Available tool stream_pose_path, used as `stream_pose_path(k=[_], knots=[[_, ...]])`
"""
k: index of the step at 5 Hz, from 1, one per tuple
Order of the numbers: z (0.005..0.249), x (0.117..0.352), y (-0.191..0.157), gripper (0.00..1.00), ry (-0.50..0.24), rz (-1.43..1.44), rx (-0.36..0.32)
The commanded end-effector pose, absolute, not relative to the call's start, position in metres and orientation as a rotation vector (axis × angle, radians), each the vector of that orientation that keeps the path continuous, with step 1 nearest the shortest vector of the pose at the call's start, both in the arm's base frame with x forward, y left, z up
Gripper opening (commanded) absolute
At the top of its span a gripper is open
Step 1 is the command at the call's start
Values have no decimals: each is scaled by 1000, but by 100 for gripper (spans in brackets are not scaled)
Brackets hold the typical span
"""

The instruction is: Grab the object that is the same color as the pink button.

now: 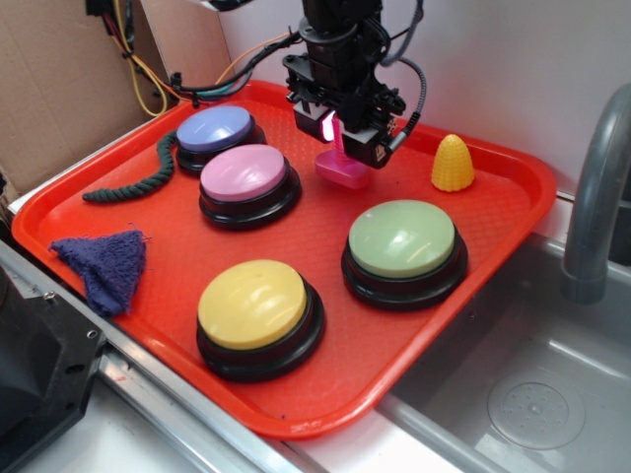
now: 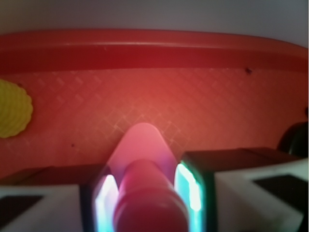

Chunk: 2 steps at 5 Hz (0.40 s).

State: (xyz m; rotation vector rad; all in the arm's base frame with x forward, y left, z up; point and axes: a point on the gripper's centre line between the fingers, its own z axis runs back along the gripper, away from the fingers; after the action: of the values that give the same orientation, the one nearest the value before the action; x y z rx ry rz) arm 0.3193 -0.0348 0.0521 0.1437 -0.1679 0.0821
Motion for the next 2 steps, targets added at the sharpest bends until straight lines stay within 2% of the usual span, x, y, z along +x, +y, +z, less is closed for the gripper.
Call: stream_pose_path(k=[1,2], knots=[[112,332,-37,0,-269,105,102],[157,310,-35,0,-284,152,25]])
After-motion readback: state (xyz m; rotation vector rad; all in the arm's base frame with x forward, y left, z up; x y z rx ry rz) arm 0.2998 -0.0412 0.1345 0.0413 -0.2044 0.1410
